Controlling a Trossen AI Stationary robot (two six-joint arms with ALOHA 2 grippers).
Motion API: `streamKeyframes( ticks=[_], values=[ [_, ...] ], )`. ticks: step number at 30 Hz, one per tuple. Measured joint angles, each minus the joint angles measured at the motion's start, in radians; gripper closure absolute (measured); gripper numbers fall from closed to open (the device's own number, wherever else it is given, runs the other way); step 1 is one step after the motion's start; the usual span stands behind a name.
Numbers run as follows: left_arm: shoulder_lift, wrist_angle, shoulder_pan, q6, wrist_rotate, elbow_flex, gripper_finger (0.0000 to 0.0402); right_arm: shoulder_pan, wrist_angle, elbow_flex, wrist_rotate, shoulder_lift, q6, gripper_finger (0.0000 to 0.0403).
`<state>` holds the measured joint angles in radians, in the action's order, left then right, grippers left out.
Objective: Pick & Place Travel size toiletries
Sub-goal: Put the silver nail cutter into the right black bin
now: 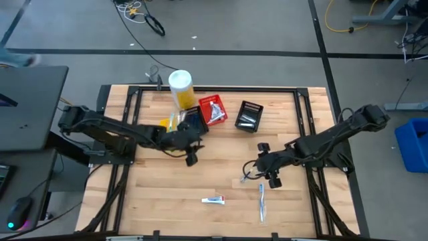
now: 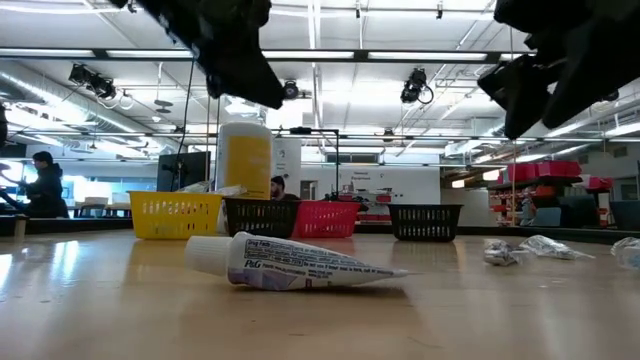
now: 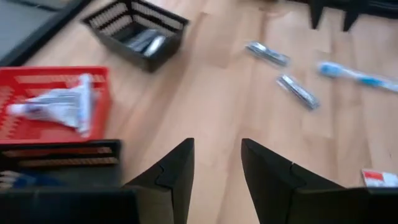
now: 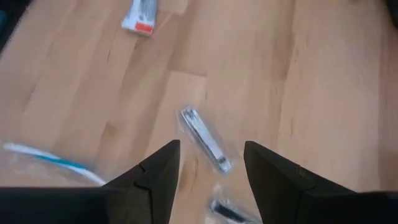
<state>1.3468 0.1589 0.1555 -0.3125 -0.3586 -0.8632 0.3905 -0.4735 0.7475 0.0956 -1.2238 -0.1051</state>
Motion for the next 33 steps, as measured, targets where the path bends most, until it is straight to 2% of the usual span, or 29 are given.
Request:
streamKeyframes(
  ticks=[5, 11, 16, 27, 33],
  values=[
    [0.001, -0.225, 0.034, 0.039, 0.017, 0.119, 0.0262, -0.005, 0.067, 0.0, -0.029, -0.087, 0.009, 0.0205],
    [0.0, -0.341, 0.044, 0.034, 0.067, 0.202, 0.0262, -0.006, 0.134, 0.0, -0.028, -0.222, 0.043, 0.0197],
    [0.001, -0.352, 0.049, -0.046, 0.092, 0.239, 0.0262, -0.016, 0.227, 0.0, -0.028, -0.317, 0.068, 0.0194],
    [0.001, -0.386, 0.066, -0.046, 0.09, 0.258, 0.0262, -0.027, 0.244, 0.004, -0.025, -0.455, 0.104, 0.0204],
    [0.001, -0.396, 0.066, -0.047, 0.085, 0.258, 0.0262, -0.044, 0.25, 0.003, -0.081, -0.454, 0.113, 0.0245]
  ],
)
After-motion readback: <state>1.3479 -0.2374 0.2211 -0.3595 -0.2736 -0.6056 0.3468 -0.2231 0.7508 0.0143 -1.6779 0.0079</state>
